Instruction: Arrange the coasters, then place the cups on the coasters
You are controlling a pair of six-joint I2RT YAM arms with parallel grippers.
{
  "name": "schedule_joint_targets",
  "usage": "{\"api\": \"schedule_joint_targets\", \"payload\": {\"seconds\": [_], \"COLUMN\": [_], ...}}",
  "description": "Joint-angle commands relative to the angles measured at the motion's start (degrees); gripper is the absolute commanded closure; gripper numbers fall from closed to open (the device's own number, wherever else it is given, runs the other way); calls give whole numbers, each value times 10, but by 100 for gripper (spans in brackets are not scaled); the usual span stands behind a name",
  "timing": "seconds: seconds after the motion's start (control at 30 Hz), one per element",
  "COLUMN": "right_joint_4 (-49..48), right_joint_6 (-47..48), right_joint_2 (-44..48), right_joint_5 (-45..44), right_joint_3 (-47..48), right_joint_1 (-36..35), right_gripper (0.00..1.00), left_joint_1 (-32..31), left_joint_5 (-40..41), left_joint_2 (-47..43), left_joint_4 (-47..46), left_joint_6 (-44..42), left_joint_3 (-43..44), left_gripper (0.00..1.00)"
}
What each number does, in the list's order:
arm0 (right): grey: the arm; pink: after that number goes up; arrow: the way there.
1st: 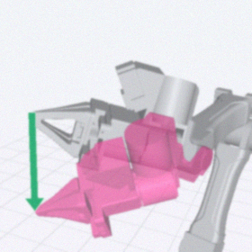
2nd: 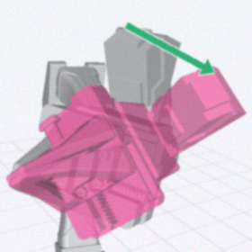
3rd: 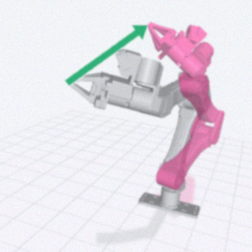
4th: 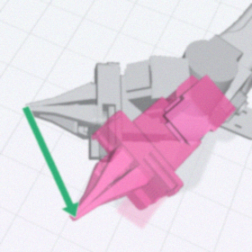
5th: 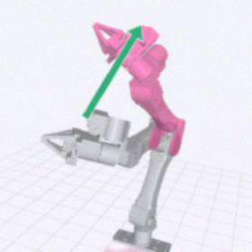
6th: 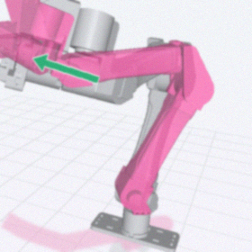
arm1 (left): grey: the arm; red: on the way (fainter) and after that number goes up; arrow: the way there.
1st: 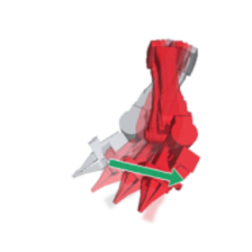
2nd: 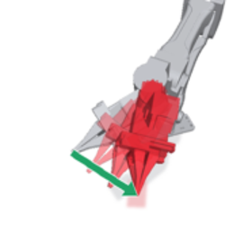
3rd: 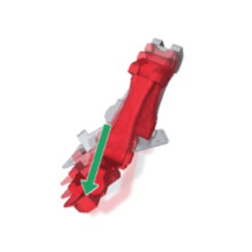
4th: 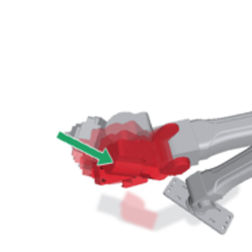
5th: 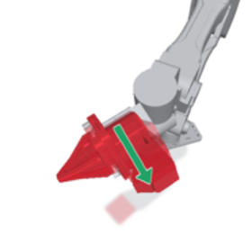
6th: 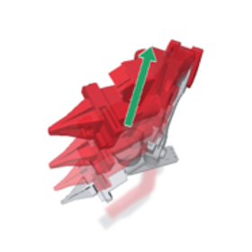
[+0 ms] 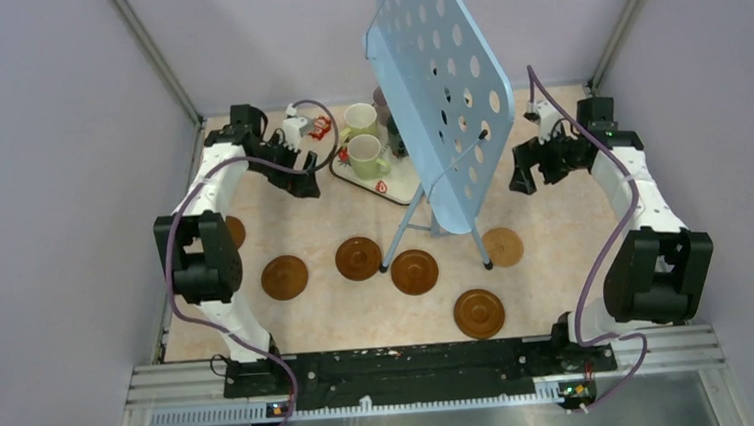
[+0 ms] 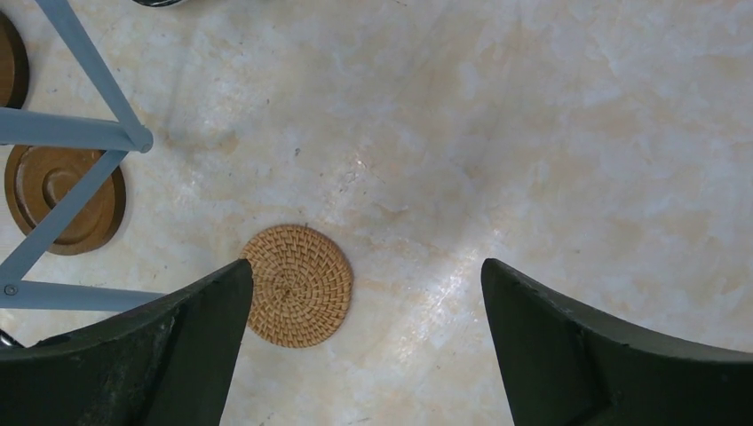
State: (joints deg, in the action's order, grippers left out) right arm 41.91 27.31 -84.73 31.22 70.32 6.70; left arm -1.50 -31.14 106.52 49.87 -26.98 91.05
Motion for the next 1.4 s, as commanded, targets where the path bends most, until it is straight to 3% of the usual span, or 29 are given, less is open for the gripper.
{"api": "schedule_joint_targets", "payload": {"seconds": [0.0,0.2,0.37,0.53,0.93,1.1,1.37], "right_joint_4": [43,68,78,102,106,109,116], "right_joint_6": [13,16,2,13,11,9,15], "right_joint_2": [25,33,28,23,12,4,2], "right_joint_5": [18,13,39,43,37,40,43], "right_joint_3": [28,36,56,81,97,105,110], "right_joint_1": [21,62,124,163,175,183,198], "right_gripper": [2,2,2,2,2,2,2], "left_joint_1": [-4,-76,-149,-207,-294,-323,-379], "left_joint_5": [-147,-236,-236,-200,-168,-129,-81], "left_joint_2": [-85,-136,-207,-243,-198,-176,-142], "left_joint_4": [35,-3,-186,-307,-444,-526,-605], "left_joint_6": [-162,-209,-136,-95,-24,43,74], "left_joint_3": [-43,-128,-252,-328,-364,-373,-379], "left_gripper": [1,1,1,1,1,2,1]}}
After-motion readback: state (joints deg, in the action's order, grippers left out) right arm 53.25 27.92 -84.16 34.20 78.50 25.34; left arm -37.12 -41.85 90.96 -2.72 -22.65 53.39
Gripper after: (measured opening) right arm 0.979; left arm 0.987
